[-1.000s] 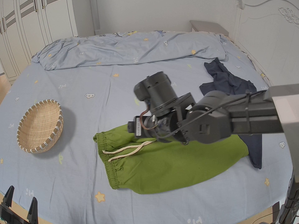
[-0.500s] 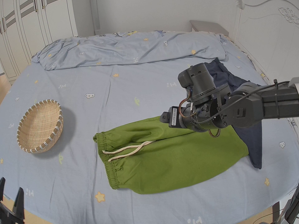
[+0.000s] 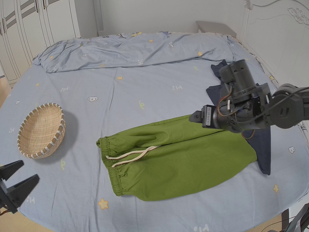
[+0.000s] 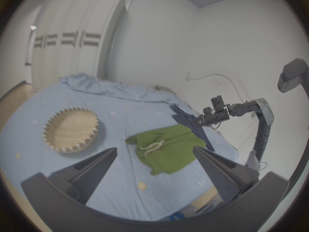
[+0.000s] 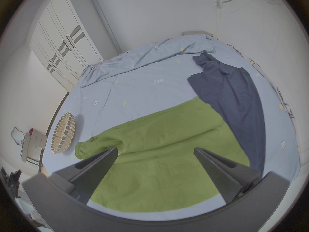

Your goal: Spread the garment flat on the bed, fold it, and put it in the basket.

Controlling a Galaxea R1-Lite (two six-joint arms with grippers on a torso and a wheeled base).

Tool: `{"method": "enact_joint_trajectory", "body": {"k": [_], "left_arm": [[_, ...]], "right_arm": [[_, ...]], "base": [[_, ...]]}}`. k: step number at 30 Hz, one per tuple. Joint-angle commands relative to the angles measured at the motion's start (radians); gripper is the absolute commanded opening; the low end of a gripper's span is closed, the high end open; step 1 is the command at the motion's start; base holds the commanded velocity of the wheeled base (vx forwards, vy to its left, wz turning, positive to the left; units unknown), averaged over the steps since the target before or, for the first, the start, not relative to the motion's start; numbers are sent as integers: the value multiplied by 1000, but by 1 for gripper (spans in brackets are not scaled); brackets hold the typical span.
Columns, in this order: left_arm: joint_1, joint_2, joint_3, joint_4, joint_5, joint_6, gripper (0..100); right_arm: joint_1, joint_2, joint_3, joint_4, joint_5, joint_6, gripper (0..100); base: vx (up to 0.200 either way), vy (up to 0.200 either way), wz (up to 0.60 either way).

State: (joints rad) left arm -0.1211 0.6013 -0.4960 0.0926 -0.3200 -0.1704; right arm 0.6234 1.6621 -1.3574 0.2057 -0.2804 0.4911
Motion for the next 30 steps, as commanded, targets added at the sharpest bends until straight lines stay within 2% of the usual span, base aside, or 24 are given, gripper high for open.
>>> {"method": "enact_joint_trajectory", "body": {"k": [1, 3, 5, 8, 10, 11, 12, 14, 20, 22, 24, 30], "left_arm": [[-163, 654, 129, -261, -349, -32, 100], [-210, 719, 181, -338, -387, -29, 100], [-247, 770, 217, -392, -386, -29, 100], [-261, 842, 257, -436, -372, -1, 100], [-255, 887, 258, -441, -364, 42, 100], [-242, 945, 249, -448, -347, 131, 100], [-242, 945, 249, -448, -347, 131, 100], [-253, 1035, 244, -453, -287, 239, 100], [-273, 1161, 241, -563, -243, 250, 100], [-270, 1226, 241, -688, -185, 250, 100], [-273, 1259, 243, -749, -149, 253, 100], [-285, 1273, 241, -812, -131, 253, 100]], "right_arm": [[-206, -371, 345, -19, 149, -137, 100], [-225, -409, 383, -19, 204, -146, 100], [-243, -426, 399, -22, 247, -152, 100], [-248, -449, 419, -23, 265, -172, 100], [-246, -459, 431, -23, 267, -181, 100], [-248, -464, 445, -25, 267, -192, 100], [-248, -464, 445, -25, 267, -192, 100], [-246, -464, 449, -29, 267, -203, 100], [-243, -459, 462, -31, 268, -204, 100], [-243, -459, 463, -34, 268, -203, 100], [-243, -459, 465, -45, 268, -203, 100], [-246, -458, 483, -85, 270, -203, 100]], "base": [[0, 0, 0], [0, 0, 0], [0, 0, 0], [0, 0, 0], [0, 0, 0], [0, 0, 0], [0, 0, 0], [0, 0, 0], [0, 0, 0], [0, 0, 0], [0, 0, 0], [0, 0, 0]]}}
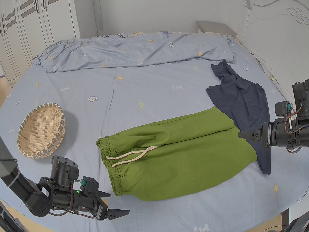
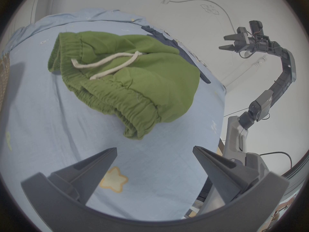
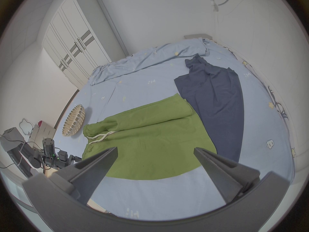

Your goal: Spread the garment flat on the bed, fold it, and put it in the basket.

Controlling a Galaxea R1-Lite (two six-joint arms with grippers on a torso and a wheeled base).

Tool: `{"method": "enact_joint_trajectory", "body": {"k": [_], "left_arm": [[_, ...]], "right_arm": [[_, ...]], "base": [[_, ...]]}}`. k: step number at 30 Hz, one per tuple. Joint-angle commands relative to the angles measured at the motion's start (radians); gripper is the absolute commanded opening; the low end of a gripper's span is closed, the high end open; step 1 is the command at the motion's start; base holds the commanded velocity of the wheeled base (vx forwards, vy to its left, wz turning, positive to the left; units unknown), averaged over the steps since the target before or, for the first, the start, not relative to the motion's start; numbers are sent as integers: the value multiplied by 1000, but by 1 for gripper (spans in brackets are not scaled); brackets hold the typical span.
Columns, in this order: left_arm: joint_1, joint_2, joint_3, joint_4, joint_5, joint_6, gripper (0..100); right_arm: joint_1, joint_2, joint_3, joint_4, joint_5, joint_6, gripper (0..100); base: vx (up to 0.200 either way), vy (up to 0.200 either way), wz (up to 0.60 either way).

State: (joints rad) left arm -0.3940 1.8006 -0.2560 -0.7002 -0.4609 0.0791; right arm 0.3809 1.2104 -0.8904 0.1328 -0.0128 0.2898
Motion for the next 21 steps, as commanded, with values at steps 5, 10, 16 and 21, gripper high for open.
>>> {"method": "enact_joint_trajectory", "body": {"k": [5, 10, 16, 21], "left_arm": [[-17, 75, -2, -87, 10, 2, 100], [-26, 86, -28, -131, 19, 4, 100], [-26, 114, -43, -136, 31, 5, 100], [-34, 115, -55, -162, 34, 5, 100]], "right_arm": [[-2, -3, 24, -16, 2, -1, 100], [-2, -2, 25, -16, 0, -1, 100], [-3, -5, 25, -16, 2, 0, 100], [-3, -2, 25, -16, 0, 0, 100]], "base": [[0, 0, 0], [0, 0, 0], [0, 0, 0], [0, 0, 0]]}}
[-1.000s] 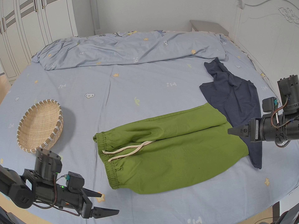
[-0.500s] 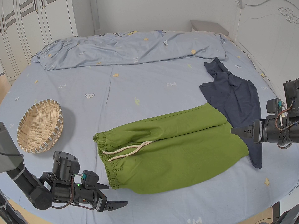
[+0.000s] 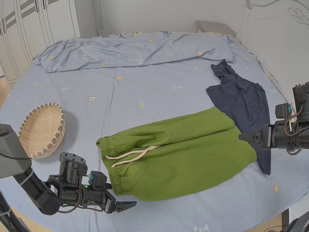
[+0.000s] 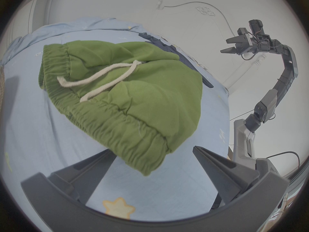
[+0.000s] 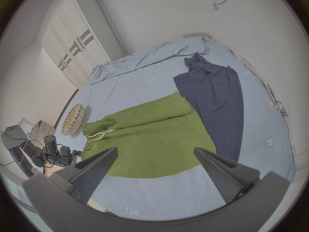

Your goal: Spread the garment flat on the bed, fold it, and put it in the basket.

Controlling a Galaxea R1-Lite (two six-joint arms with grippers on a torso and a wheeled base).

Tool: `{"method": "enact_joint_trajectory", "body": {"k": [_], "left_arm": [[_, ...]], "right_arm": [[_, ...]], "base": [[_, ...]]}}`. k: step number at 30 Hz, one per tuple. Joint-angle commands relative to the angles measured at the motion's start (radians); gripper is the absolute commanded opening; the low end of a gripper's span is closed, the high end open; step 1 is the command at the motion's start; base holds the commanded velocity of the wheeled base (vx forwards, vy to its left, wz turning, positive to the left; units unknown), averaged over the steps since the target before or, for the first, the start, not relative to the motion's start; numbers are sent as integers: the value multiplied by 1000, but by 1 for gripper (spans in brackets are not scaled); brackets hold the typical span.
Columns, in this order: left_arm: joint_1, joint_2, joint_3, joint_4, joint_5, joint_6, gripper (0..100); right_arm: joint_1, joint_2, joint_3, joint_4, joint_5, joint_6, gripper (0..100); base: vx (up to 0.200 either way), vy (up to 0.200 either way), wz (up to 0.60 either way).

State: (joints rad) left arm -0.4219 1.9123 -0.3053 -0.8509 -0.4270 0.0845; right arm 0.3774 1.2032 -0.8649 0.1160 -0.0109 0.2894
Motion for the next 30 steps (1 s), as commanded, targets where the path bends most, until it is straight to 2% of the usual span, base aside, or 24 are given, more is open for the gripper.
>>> {"method": "enact_joint_trajectory", "body": {"k": [1, 8, 9, 20, 24, 27, 29, 30], "left_arm": [[-8, 5, -6, -17, 1, 0, 100], [5, 66, 5, -93, 1, -2, 100], [8, 71, 9, -114, 1, -2, 0], [11, 53, 32, -126, 1, -2, 0], [49, -36, 64, -125, -10, -19, 0], [86, -90, 78, -109, -12, -81, 0], [123, -147, 71, -76, -12, -183, 0], [123, -147, 71, -76, -12, -183, 0]], "right_arm": [[0, 4, 0, 1, -1, 1, 100], [0, 4, 1, 1, -1, 2, 100], [0, 6, 1, 1, 0, 2, 100], [0, 6, 1, 1, 0, 2, 100], [0, 6, 0, -1, 0, 2, 100], [0, 6, -2, 1, 0, 1, 100], [0, 6, -2, 1, 0, 1, 100], [0, 6, -2, 1, 0, 1, 100]], "base": [[0, 0, 0], [0, 0, 0], [0, 0, 0], [0, 0, 0], [0, 0, 0], [0, 0, 0], [0, 0, 0], [0, 0, 0]]}}
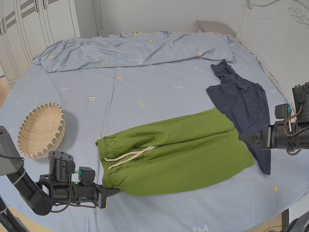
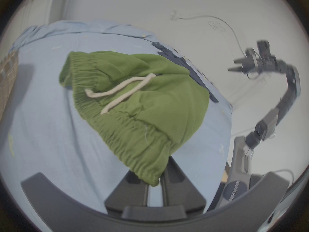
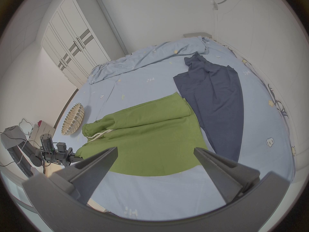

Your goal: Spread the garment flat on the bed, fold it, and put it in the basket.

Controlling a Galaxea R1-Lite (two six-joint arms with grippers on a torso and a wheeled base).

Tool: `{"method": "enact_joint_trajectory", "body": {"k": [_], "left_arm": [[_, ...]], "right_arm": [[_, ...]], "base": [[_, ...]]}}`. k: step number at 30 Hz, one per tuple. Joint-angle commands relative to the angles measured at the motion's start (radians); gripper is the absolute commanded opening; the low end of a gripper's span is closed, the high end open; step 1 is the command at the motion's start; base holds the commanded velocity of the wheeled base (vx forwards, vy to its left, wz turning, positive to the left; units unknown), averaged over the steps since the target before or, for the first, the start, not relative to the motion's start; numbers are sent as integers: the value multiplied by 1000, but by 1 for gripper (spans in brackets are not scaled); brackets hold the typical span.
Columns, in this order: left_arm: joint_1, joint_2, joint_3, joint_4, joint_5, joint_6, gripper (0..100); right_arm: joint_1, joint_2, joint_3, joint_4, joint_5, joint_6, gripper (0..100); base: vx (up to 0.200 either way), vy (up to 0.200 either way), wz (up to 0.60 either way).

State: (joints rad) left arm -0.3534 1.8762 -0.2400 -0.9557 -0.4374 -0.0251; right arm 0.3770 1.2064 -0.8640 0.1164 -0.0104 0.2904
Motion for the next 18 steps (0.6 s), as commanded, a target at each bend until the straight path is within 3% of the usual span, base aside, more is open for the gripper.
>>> {"method": "enact_joint_trajectory", "body": {"k": [1, 6, 7, 10, 11, 12, 13, 15, 16, 17, 18], "left_arm": [[88, -158, -4, 91, -1, -131, 0], [128, -259, -22, 293, -1, -173, 0], [156, -324, -39, 410, -7, -188, 0], [197, -385, -59, 520, -43, -190, 0], [249, -437, -88, 632, -93, -190, 0], [249, -437, -88, 632, -93, -190, 0], [294, -471, -113, 736, -129, -180, 0], [309, -474, -117, 770, -130, -171, 0], [333, -466, -117, 813, -130, -134, 0], [333, -466, -117, 813, -130, -134, 0], [370, -431, -117, 838, -135, -87, 0]], "right_arm": [[2, 2, -3, 0, 0, -1, 100], [5, 5, 2, 2, 4, -4, 100], [2, 13, 2, 2, 6, -1, 100], [0, 24, 2, 2, 6, 1, 100], [0, 30, 13, 2, 10, 3, 100], [0, 30, 13, 2, 10, 3, 100], [-3, 44, 31, 3, 46, 3, 100], [-12, 51, 36, 3, 70, 3, 100], [-64, 73, 45, 6, 116, 3, 100], [-64, 73, 45, 6, 116, 3, 100], [-133, 110, 54, 6, 162, -5, 100]], "base": [[0, 0, 0], [0, 0, 0], [0, 0, 0], [0, 0, 0], [0, 0, 0], [0, 0, 0], [0, 0, 0], [0, 0, 0], [0, 0, 0], [0, 0, 0], [0, 0, 0]]}}
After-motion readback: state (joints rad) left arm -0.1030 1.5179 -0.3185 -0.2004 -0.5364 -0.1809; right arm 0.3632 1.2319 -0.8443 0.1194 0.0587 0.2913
